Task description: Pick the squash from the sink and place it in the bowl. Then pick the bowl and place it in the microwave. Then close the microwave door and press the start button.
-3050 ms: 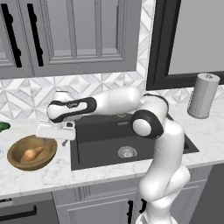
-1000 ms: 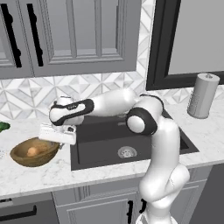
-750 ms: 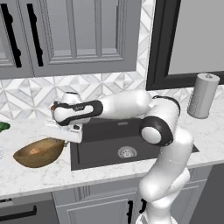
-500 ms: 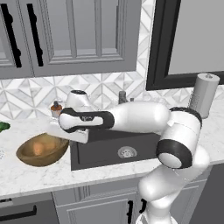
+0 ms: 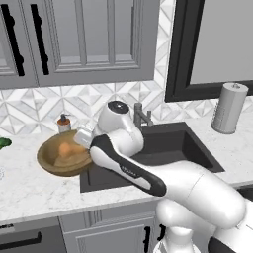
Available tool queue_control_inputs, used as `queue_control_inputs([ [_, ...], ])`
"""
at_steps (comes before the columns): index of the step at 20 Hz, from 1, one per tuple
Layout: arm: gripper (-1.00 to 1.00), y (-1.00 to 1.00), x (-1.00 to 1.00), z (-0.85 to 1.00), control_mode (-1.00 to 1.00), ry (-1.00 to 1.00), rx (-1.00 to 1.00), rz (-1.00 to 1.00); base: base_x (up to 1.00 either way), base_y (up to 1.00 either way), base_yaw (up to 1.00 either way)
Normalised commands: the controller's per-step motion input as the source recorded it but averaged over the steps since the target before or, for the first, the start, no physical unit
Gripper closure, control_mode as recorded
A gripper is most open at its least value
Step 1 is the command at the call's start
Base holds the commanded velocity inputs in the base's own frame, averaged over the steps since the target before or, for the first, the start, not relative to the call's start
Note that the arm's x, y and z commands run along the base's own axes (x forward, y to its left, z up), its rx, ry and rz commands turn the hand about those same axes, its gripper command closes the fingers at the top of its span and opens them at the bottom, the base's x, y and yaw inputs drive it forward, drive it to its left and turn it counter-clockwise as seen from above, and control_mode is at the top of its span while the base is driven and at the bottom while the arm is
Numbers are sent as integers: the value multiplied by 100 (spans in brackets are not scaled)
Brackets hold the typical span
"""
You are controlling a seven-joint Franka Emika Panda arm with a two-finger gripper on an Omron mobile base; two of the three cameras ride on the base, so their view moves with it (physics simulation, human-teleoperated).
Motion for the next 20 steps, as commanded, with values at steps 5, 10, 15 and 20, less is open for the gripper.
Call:
queue_control_inputs([
  [5,100,-92,-50,86,-100,-8,3,-29,0,0,0],
  [10,100,-99,-40,73,-100,-5,1,-30,0,0,0],
  [15,100,-100,-38,48,-100,0,1,-31,0,0,0],
  [20,100,-100,-36,45,-100,0,3,-30,0,0,0],
])
